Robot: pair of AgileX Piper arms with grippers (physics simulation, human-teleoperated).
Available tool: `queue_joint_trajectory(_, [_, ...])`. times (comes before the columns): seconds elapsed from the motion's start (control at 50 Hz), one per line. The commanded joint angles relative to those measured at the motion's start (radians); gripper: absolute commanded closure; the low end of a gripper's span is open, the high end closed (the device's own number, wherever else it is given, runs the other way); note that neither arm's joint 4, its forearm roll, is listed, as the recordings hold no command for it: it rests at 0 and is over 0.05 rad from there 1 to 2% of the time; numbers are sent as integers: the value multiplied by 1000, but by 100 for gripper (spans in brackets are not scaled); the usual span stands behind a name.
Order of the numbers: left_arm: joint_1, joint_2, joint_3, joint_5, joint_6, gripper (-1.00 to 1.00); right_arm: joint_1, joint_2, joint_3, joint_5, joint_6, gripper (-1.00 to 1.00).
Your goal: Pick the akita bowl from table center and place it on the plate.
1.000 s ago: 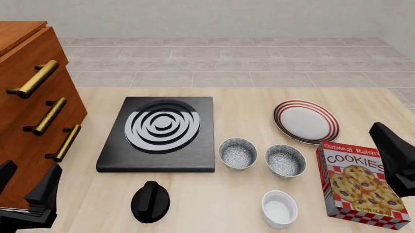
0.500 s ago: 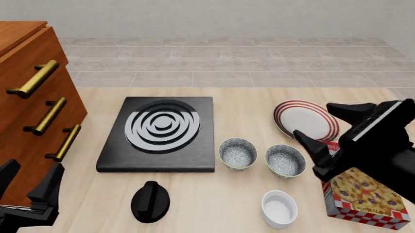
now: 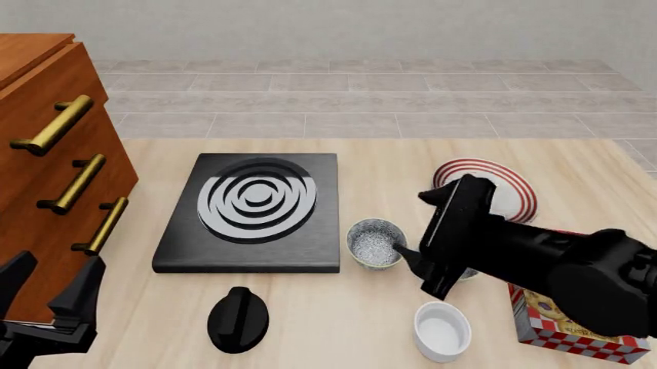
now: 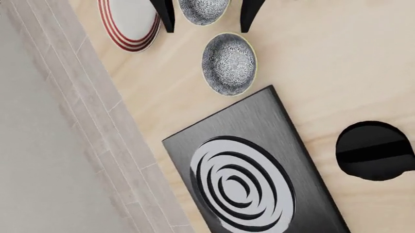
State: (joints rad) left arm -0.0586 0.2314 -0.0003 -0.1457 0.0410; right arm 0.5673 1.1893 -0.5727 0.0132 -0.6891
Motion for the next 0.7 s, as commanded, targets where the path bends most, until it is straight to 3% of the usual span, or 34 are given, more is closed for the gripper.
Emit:
queue_joint_trajectory(0.02, [-3, 19, 0, -10, -2, -100, 40, 156, -46, -3, -79, -100])
queue_joint_trajectory(0.3, [2, 24, 0, -8, -7, -100, 48, 293, -64, 6, -160, -100])
queue_joint_trajectory(0.52, [3, 19, 0, -2, -10, -100, 50, 352, -104, 10, -169, -100])
queue_joint_trajectory(0.7, [3, 21, 0, -1, -11, -100, 33, 399, -122, -3, -208, -100])
